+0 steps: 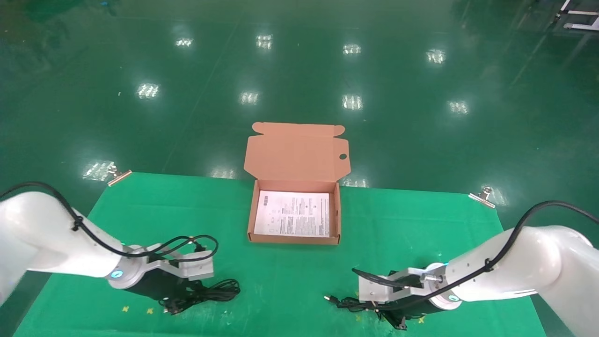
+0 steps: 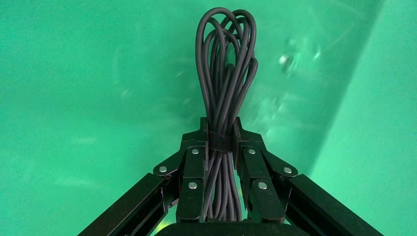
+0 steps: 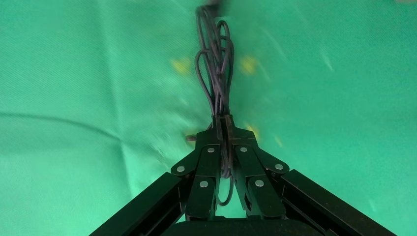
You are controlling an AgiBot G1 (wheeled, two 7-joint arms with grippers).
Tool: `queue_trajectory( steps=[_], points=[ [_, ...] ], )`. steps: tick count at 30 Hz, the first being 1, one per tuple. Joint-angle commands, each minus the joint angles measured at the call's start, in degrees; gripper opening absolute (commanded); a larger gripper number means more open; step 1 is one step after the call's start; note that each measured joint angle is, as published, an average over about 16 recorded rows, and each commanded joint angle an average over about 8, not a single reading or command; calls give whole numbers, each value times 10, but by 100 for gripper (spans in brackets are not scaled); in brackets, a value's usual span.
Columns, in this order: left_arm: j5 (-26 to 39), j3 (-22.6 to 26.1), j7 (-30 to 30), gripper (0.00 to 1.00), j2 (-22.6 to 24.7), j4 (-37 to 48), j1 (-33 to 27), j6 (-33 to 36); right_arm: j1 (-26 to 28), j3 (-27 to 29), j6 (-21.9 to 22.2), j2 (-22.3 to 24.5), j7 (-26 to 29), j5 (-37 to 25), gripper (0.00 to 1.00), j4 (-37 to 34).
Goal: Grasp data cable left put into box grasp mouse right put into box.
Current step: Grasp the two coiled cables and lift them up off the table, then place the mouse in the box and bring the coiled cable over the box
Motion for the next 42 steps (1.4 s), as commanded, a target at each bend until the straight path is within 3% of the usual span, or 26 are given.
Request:
queue_trajectory(
  steps=[1, 6, 15, 24, 31, 42],
  points=[
    [-1, -1, 3, 0, -4, -1, -1, 3, 3, 1, -3, 1, 3, 1, 0, -3],
    [-7, -6, 12, 0, -24, -27, -11, 6, 26, 14, 3, 37, 48, -7, 0, 34],
    [-5, -18, 7, 0, -57, -114, -42, -18, 82, 41, 27, 109, 136, -55, 0, 163],
    [14, -29, -43, 0, -83, -229, -61, -62, 147, 70, 75, 109, 182, -115, 0, 218],
    [47, -33, -90, 0, -86, -302, -74, -101, 195, 88, 133, 48, 145, -111, 0, 177],
    [106, -36, -142, 0, -59, -325, -104, -161, 236, 108, 198, -64, 6, -24, 0, 33]
  ],
)
